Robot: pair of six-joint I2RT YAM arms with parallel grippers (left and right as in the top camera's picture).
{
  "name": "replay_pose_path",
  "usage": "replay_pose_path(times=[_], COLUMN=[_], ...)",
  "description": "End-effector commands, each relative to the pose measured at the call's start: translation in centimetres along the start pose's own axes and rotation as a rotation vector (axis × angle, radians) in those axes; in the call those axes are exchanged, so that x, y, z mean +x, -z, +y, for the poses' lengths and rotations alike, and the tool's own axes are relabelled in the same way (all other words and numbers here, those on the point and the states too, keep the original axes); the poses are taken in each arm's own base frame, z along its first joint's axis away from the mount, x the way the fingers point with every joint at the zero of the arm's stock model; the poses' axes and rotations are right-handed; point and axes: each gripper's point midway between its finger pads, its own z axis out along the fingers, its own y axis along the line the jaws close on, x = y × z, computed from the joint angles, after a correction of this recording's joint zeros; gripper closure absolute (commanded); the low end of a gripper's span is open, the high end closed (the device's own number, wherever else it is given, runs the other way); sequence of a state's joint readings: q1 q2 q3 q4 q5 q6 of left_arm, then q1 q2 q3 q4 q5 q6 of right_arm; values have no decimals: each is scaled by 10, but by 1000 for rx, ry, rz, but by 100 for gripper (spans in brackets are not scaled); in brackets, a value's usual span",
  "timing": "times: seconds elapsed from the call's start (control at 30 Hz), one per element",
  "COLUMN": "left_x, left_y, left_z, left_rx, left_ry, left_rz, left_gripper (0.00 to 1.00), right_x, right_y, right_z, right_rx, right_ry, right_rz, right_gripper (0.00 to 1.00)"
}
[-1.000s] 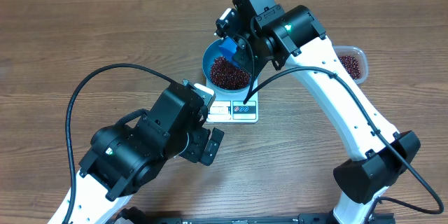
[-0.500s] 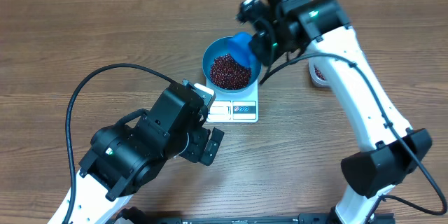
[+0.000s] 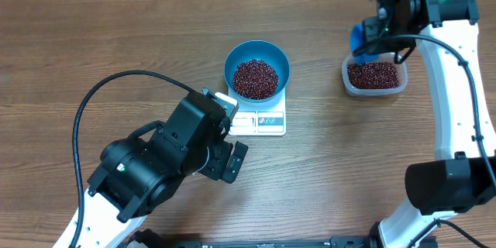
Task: Scoop item into bowl and weigh 150g on scale
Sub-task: 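Move the empty blue scoop with the right gripper to the tub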
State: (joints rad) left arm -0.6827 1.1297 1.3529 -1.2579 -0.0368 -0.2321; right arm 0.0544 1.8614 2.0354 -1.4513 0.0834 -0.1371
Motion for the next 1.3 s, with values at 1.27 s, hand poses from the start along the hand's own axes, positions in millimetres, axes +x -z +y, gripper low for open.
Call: replay_pose_path(times=[1.27], left_x=[-3], left_y=[4], left_z=[-1], left_rx=[7], left_ry=[-14], left_rz=[-16], left_gripper=[1], right_x=[42], right_y=[-67], right_z=[-27], right_rx=[466], right_ry=[23], right_rz=[201], right_gripper=[96])
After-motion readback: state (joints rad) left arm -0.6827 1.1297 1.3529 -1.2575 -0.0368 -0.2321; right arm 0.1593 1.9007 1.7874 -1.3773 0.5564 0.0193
